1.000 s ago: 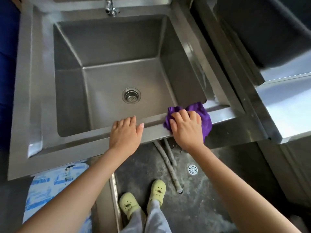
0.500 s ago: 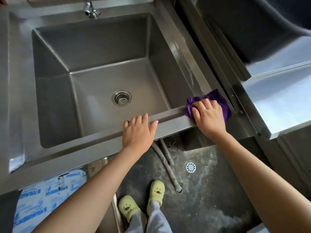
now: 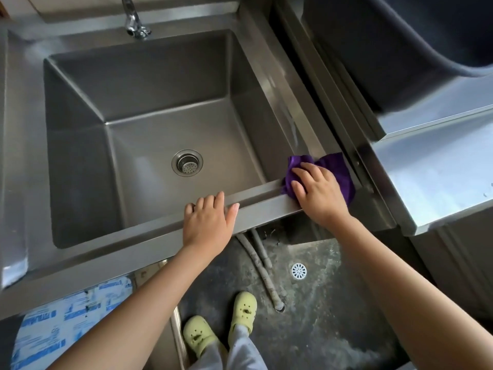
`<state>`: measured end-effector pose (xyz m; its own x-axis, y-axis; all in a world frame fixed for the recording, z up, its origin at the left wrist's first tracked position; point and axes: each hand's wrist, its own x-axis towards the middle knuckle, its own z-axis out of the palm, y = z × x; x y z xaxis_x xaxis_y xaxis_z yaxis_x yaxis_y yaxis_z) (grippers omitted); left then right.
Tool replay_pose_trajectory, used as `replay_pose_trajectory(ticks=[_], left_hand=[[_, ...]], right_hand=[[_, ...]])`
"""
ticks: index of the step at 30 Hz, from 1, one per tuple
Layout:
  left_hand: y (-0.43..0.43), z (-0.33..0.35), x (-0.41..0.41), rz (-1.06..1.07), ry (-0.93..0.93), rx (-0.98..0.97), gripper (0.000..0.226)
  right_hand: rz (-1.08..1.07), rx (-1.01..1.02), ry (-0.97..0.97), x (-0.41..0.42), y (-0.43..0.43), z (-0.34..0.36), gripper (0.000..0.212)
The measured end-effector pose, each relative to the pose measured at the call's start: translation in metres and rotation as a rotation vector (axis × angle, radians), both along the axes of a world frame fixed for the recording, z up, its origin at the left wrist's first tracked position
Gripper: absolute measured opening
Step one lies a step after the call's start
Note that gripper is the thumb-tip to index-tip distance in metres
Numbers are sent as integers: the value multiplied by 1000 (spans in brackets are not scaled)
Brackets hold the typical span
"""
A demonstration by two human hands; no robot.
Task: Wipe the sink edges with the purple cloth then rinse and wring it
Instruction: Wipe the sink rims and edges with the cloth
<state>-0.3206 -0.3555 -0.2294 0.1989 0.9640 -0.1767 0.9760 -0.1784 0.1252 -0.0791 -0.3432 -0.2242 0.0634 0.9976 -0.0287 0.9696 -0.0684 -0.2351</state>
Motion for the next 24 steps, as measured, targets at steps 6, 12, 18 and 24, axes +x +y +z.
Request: replay_pose_trajectory(ticks=[6, 12, 18, 24], left_hand=[[7, 7, 17, 3, -35, -87, 70], [25, 38, 76, 133, -763, -307, 48], [61, 46, 127, 725, -1573, -597, 35], [107, 33, 126, 847, -1461, -295, 12]], right_hand=[[2, -20, 55, 6, 14, 0, 50], [-276, 132, 574, -4, 25, 14, 27], [-276, -4, 1214, -36, 24, 46, 33], [-35, 70, 328, 33, 28, 25, 50]])
